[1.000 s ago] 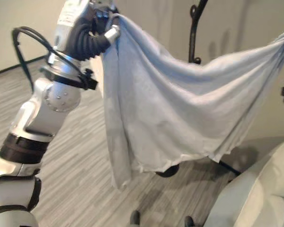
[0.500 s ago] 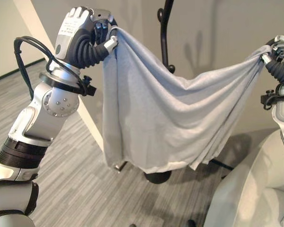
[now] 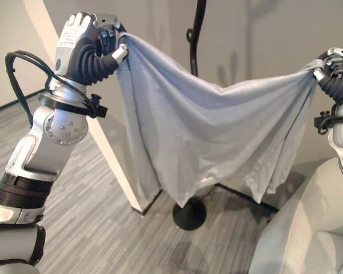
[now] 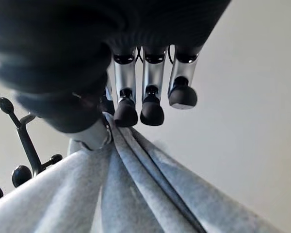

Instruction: Hang the clothes on the sofa on the clothes rack.

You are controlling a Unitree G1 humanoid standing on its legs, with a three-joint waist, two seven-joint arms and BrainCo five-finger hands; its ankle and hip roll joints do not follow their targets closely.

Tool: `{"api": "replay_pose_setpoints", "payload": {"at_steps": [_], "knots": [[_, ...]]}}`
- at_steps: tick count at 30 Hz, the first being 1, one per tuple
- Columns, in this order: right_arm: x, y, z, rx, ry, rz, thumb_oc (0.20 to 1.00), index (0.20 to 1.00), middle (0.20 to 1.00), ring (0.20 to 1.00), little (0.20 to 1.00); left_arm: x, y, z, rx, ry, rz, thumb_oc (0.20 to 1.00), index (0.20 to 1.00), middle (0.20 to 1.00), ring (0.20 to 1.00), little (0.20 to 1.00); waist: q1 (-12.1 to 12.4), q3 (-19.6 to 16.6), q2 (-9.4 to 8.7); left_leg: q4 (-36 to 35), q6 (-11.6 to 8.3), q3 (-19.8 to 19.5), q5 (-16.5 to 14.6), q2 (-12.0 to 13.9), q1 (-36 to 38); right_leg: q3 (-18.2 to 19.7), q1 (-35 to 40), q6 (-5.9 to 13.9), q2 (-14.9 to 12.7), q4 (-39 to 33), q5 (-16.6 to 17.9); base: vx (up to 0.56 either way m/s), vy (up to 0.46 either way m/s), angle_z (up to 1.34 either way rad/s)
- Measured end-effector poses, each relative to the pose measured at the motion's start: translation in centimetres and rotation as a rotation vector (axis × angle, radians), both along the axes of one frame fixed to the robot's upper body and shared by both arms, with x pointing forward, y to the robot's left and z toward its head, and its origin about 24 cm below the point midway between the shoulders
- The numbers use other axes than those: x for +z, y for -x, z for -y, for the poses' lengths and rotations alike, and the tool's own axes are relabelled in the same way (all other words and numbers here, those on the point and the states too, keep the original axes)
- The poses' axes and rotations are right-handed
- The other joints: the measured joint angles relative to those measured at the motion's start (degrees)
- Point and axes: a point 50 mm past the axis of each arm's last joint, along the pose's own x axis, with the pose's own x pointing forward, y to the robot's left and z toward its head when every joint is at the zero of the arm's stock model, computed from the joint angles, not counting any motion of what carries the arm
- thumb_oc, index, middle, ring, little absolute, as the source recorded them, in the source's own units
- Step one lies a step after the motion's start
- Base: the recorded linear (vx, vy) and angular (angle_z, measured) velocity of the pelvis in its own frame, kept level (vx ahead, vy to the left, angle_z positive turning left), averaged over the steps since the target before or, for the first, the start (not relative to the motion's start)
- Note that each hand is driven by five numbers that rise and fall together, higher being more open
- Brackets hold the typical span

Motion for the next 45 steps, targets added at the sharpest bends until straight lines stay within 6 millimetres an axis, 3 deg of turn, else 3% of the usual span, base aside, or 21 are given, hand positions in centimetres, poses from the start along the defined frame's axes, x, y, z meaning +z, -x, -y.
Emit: {"api": "replay_pose_setpoints", "payload": {"at_steps": [16,20,23,25,28,29,30,31,36,38,45], "knots": [[-0.2,0.2,0.4,-0.011,0.0,-0.001,0.2,0.2,0.2,0.2,0.2,0.1,0.0,-0.2,0.006,0.016,0.015,0.2,0.2,0.2,0.2,0.2,0.1,-2.2,0.07,0.0,-0.01,-0.1,0.0,0.1,0.0,-0.2,0.1,-0.16,0.1,0.0,0.1,0.0,0.0,0.0],[3.0,-0.8,0.5,-0.019,0.041,0.036,0.2,0.2,0.2,0.2,0.2,1.3,-1.4,-1.6,0.092,0.008,0.019,0.2,0.2,0.2,0.2,0.2,0.0,-2.3,0.11,0.0,-0.08,-0.7,0.3,0.2,-0.4,-0.7,0.1,-0.14,0.1,0.0,0.1,0.01,-0.006,0.06],[7.0,-2.9,0.0,-0.069,0.13,0.049,0.2,0.2,0.2,0.2,0.2,3.0,-3.8,-2.9,0.227,-0.071,-0.008,0.2,0.2,0.2,0.2,0.2,0.0,-2.4,0.15,0.0,-0.21,-1.4,0.8,0.3,-1.5,-1.3,-0.6,0.18,0.2,0.0,-0.1,0.0,0.007,0.1],[11.0,-3.2,-0.6,-0.095,0.144,0.119,0.2,0.2,0.2,0.2,0.2,5.4,-4.4,-3.8,0.31,-0.08,0.016,0.2,0.2,0.2,0.2,0.2,0.1,-2.5,0.18,0.0,-0.17,-1.4,1.4,0.3,-3.2,-1.5,-2.2,0.05,0.2,0.0,0.1,-0.02,0.005,0.07],[13.9,-4.1,-2.0,-0.111,0.167,0.132,0.2,0.2,0.2,0.2,0.2,7.6,-5.5,-4.2,0.382,-0.076,0.023,0.2,0.2,0.2,0.2,0.2,0.1,-3.3,0.04,0.3,0.0,-1.7,1.9,0.4,-4.5,-2.0,-3.2,-0.03,0.3,0.0,0.3,-0.09,-0.004,0.09],[15.2,-4.9,-2.4,-0.173,0.217,0.096,0.2,0.2,0.2,0.2,0.2,8.6,-6.7,-4.1,0.441,-0.085,-0.003,0.2,0.2,0.2,0.2,0.2,0.1,-4.5,-0.02,0.3,-0.03,-2.4,2.3,0.3,-6.3,-2.6,-4.7,-0.14,0.3,0.2,0.4,-0.19,-0.022,0.22],[17.5,-5.3,-3.5,-0.23,0.234,0.085,0.2,0.2,0.2,0.2,0.2,10.5,-7.6,-4.0,0.515,-0.038,-0.009,0.2,0.2,0.2,0.2,0.2,0.0,-5.5,0.07,0.3,0.02,-3.1,3.3,0.3,-9.6,-3.1,-7.5,-0.71,0.4,0.3,1.5,-0.21,-0.024,0.18],[18.0,-5.3,-4.2,-0.211,0.23,0.097,0.2,0.2,0.2,0.2,0.2,11.1,-7.3,-4.2,0.513,-0.003,0.002,0.2,0.2,0.2,0.2,0.2,0.0,-5.5,0.03,0.3,-0.02,-3.1,3.6,0.3,-10.6,-3.0,-8.6,-0.78,0.5,0.3,1.8,-0.15,-0.021,0.1],[16.2,-6.9,-5.1,-0.244,0.267,-0.023,0.2,0.2,0.2,0.2,0.2,9.3,-9.4,-3.7,0.571,0.052,-0.113,0.2,0.2,0.2,0.2,0.2,0.0,-6.1,-0.16,0.4,-0.55,-4.7,5.0,0.2,-17.3,-4.1,-14.4,-0.52,0.4,0.3,2.2,-0.11,-0.012,0.1],[14.1,-8.1,-5.8,-0.24,0.278,-0.135,0.2,0.2,0.2,0.2,0.2,7.8,-10.5,-2.4,0.55,0.038,-0.187,0.2,0.2,0.2,0.2,0.2,0.0,-4.8,-0.6,0.4,-0.3,-5.4,6.6,0.1,-21.5,-4.2,-18.4,-0.54,0.5,0.3,3.9,-0.09,0.007,0.12],[7.6,-10.5,-8.4,-0.151,0.41,-0.404,0.2,0.2,0.2,0.2,0.2,4.2,-11.9,-2.3,0.576,-0.025,-0.34,0.2,0.2,0.2,0.2,0.2,-0.3,-0.5,-1.25,0.4,0.08,-6.0,7.4,-0.1,-25.5,-4.2,-22.2,-1.17,0.5,0.4,5.1,-0.05,0.002,0.02]]}}
